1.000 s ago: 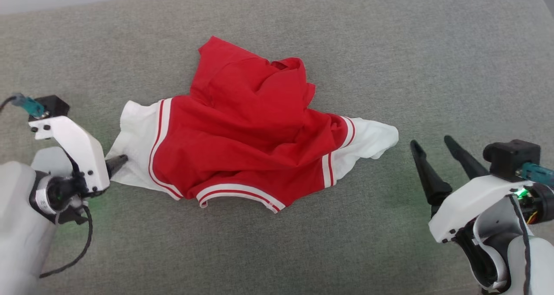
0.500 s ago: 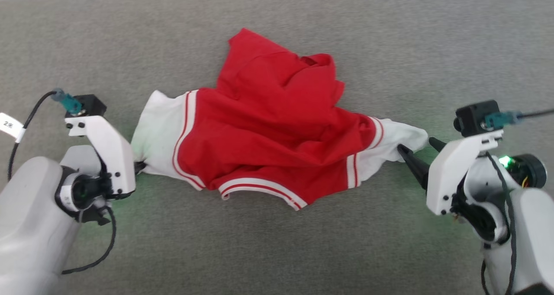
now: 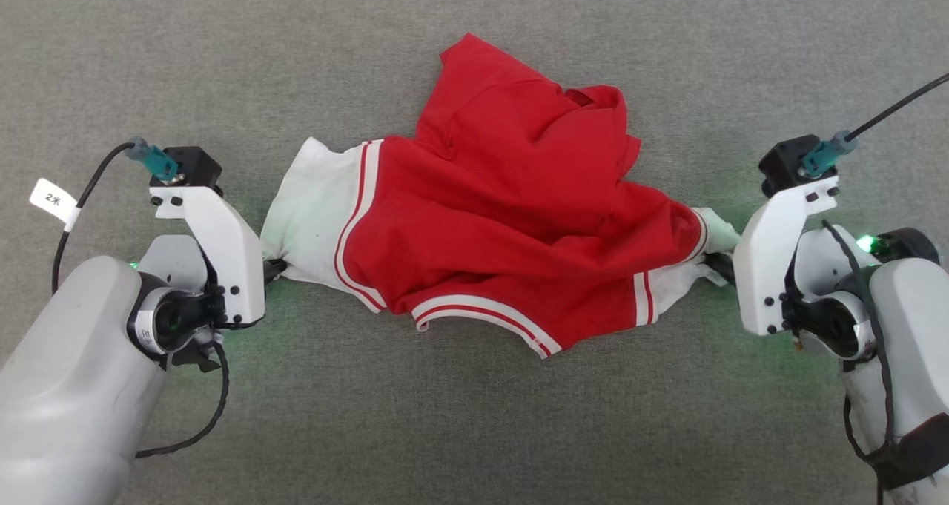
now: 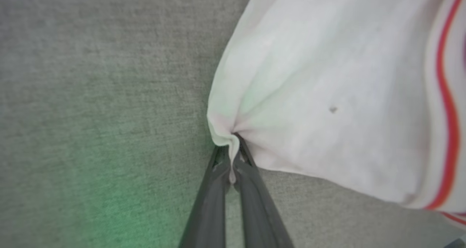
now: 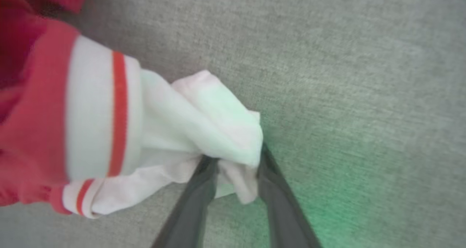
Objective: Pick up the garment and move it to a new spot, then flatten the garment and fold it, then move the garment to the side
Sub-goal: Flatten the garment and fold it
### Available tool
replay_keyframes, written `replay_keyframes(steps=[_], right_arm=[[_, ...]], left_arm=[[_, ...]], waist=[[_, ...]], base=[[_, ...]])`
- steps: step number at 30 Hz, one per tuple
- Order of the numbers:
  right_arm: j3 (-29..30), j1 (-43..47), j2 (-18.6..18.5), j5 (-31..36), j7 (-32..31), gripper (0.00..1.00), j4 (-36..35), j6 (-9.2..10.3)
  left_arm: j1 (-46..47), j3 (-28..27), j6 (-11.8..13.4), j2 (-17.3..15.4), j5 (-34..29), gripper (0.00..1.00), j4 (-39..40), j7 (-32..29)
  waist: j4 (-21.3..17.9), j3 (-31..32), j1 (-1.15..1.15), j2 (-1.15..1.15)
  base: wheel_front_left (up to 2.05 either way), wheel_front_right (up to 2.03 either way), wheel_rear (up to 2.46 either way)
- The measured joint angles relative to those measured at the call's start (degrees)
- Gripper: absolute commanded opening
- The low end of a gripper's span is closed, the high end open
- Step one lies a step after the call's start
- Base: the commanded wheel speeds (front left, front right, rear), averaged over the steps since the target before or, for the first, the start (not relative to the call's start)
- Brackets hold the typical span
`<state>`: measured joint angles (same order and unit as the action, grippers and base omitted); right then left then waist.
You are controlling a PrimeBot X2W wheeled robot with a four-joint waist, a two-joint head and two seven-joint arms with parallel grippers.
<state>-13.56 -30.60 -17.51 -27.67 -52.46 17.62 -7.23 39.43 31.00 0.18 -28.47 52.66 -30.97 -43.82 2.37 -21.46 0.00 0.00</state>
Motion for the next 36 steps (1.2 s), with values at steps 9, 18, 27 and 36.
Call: replay_keyframes(steps=[9, 18, 27, 36], right_arm=[[1.98, -0.74, -0.52, -6.55, -2.59, 0.00, -2.87, -0.10], [6.65, -5.47, -0.79, -11.68, -8.10, 0.00, -9.75, -0.11], [12.90, -11.84, 3.65, -10.66, -9.20, 0.00, -10.18, -0.11], [20.22, -21.45, 8.90, -5.93, -3.46, 0.00, -5.63, -0.11]], left_arm=[[0.22, -0.63, -0.20, -1.52, 0.69, 0.00, 2.09, -0.98], [3.74, -3.72, 3.26, -8.27, 1.52, 0.00, 14.38, -7.24], [9.19, -6.23, 7.17, -10.28, 2.10, 0.00, 21.18, -11.14], [17.83, -9.15, 7.08, -8.84, 2.81, 0.00, 19.54, -8.81]], waist=[[0.17, 2.86, 0.00, 0.00], [-0.07, 9.12, 0.00, 0.00], [-0.33, 14.68, 0.00, 0.00], [-0.40, 19.36, 0.00, 0.00]], base=[[0.00, 0.00, 0.00], [0.00, 0.00, 0.00], [0.00, 0.00, 0.00], [0.00, 0.00, 0.00]])
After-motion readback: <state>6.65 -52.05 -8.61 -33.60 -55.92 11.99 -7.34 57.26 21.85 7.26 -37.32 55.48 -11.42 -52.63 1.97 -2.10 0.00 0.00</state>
